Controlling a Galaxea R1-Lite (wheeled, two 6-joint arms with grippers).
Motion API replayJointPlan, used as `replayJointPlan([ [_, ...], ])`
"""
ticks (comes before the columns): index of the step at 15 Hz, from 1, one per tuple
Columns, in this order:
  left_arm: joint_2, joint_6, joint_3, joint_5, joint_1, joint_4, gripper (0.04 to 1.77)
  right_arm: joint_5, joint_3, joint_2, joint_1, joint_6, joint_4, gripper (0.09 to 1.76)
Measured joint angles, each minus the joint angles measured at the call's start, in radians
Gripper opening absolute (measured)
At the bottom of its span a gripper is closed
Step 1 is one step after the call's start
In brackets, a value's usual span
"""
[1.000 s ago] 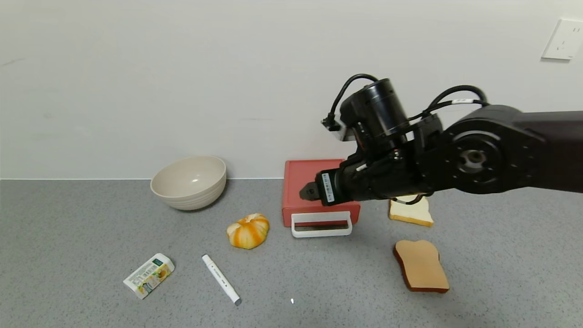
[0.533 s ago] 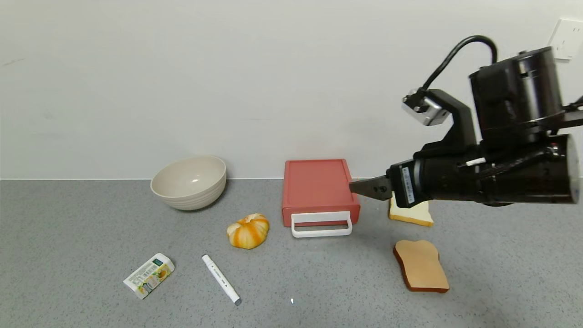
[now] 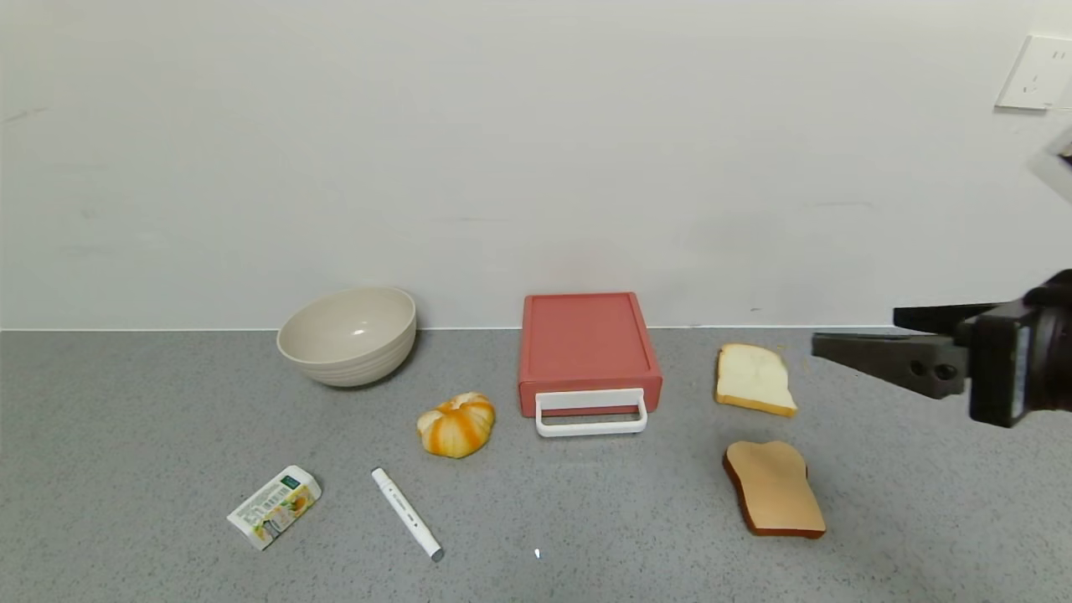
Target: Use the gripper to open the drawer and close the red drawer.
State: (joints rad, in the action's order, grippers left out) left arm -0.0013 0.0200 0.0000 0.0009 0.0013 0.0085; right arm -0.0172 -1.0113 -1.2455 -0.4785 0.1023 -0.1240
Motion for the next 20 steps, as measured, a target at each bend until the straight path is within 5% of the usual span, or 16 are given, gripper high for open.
replayJointPlan([
  [10, 0.0, 0.0, 0.0, 0.0, 0.0, 0.0, 1.72, 0.175, 0.215, 0.505, 0.113, 0.003, -0.14, 1.71],
  [20, 0.0, 0.0, 0.0, 0.0, 0.0, 0.0, 1.72, 0.171, 0.245, 0.862, 0.46, -0.066, -0.368, 1.71],
])
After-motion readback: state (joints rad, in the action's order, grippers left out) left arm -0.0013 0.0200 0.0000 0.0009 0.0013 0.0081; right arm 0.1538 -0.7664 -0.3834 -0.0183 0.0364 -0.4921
